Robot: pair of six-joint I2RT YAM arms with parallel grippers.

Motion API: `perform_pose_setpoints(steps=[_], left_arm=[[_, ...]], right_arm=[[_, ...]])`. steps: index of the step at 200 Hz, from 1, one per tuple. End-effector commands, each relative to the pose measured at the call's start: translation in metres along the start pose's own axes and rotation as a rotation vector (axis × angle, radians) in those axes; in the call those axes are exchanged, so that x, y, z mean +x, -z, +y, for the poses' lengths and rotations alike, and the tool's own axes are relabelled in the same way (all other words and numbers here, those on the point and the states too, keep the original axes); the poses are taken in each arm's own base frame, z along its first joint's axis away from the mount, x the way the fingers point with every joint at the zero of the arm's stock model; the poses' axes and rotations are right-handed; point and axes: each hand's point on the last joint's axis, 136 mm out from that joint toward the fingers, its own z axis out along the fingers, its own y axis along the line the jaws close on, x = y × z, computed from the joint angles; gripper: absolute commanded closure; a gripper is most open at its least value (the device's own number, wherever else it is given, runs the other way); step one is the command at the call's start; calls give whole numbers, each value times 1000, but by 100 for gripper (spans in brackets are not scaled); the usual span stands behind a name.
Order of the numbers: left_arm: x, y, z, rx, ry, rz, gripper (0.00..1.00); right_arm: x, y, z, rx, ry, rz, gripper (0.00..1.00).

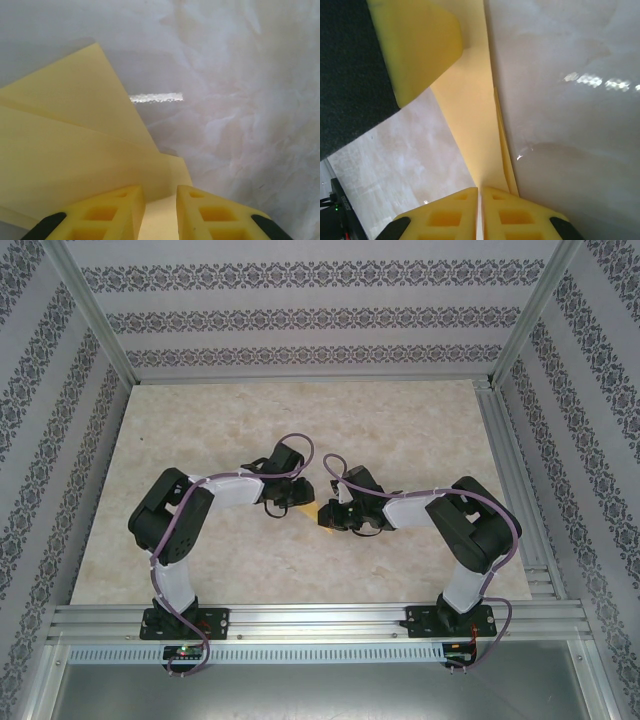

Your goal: Fold a paper plane with a square sheet of paper (pick it up from the middle)

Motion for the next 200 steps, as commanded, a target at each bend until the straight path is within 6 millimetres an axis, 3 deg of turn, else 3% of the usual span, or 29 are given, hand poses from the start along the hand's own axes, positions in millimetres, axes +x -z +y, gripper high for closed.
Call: perform_pose_setpoints(steps=[1,58,142,169,200], left_arm=[[-11,6,54,-149,87,-58,73],[-30,23,73,-131,121,-109,72],[-58,32,101,-129,138,-156,72],[-69,40,86,-64,67,-166,72],[-75,72,55,38,2,-234,70]], right_arm=[[71,-10,-83,269,-147,189,88],[76,-11,-90,287,-157,202,88],[77,-13,-91,289,-155,206,88],[77,-13,-92,290,-157,206,88],[78,-12,-92,291,-157,207,88]])
